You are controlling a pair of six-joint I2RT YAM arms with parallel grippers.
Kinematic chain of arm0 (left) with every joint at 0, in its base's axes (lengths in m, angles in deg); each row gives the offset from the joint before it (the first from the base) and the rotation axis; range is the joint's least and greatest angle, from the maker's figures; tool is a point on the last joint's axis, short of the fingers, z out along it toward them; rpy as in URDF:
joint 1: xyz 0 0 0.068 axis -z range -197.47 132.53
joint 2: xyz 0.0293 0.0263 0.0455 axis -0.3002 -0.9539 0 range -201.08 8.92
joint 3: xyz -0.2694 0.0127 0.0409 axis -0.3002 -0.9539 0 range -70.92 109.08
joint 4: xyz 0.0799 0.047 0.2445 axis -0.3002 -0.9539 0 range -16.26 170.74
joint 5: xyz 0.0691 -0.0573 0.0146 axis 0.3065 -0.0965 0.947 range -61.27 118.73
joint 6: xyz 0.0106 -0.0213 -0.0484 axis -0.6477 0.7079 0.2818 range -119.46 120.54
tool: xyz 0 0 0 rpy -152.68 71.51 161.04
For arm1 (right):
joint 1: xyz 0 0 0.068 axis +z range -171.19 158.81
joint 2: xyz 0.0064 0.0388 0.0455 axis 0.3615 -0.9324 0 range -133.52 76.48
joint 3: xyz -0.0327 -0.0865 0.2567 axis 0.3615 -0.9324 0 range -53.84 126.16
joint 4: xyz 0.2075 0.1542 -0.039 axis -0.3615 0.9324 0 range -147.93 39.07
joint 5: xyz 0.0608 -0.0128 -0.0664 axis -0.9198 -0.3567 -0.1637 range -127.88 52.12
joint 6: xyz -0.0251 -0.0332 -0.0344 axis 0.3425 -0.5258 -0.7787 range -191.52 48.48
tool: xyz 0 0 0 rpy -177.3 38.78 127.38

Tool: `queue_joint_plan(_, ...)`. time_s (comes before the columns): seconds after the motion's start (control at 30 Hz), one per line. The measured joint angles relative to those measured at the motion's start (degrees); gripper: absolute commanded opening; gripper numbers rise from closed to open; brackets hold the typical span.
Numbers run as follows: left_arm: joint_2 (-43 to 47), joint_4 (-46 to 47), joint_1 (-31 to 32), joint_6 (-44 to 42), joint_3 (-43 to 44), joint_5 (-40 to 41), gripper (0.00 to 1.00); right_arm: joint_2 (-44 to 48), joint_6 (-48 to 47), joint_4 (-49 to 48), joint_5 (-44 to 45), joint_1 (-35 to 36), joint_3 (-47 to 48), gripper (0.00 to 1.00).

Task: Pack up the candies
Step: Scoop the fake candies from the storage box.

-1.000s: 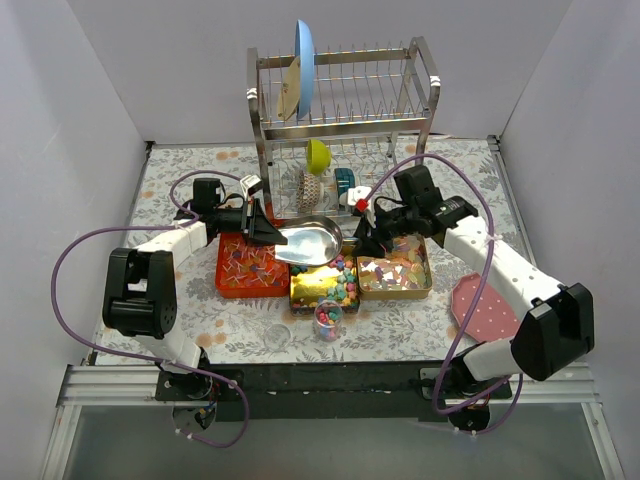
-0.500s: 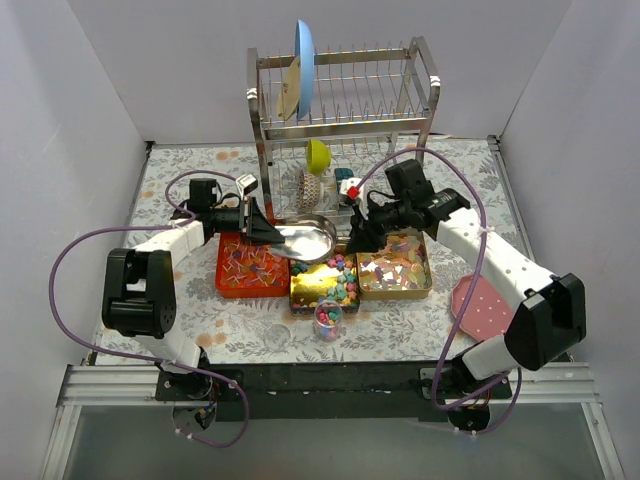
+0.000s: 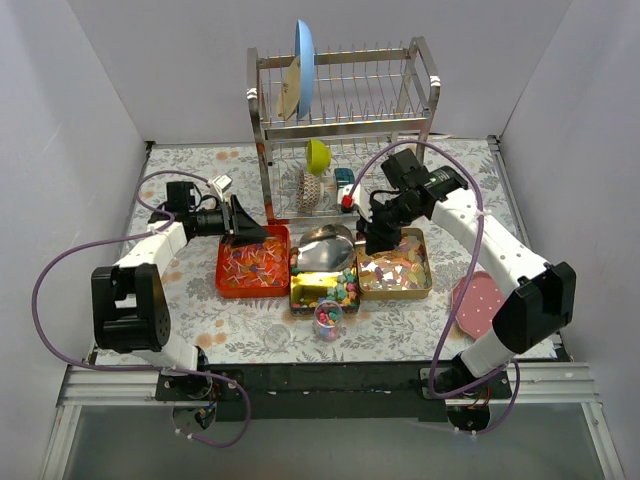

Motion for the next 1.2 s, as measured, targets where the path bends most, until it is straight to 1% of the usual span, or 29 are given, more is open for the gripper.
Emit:
queue_joint_plan(0.1,2.05,-1.75,-0.04,-1.84,-0.96,5.07,0.45,-1.9,-2.51,5.03,2.95,-0.11,0.0,0.01)
queue_joint_plan(0.27,2.29,-3.82,0.04,-3.41,-2.71,11.72,0.46,-5.88,-4.35,11.32,6.88,-0.48,0.68,0.01)
queue_joint_plan(0.4,2.05,-5.03,0.04,-4.22,-2.93,15.52,0.45,-8.46,-4.26,13.81,10.23,-0.57,1.55,0.01)
queue_joint_plan(0.5,1.62,-5.38,0.04,-4.96,-2.93,17.9,0.45,-10.08,-3.1,15.26,12.31,-0.66,4.0,0.01)
queue_joint_plan(0.7,-0.94,-6.14,0.04,-6.29,-3.04,20.9,0.43,-12.74,0.24,15.21,15.52,-0.37,10.05,0.01)
queue_joint_plan(1.0,-7.1,-7.1,0.15,-8.15,-3.06,22.32,0.41,-16.44,4.0,16.26,21.57,4.13,13.18,0.01)
queue_joint_plan(1.2,-9.33,-7.1,1.31,-9.22,-3.06,22.36,0.39,-18.86,6.97,16.28,23.91,6.36,14.27,0.01)
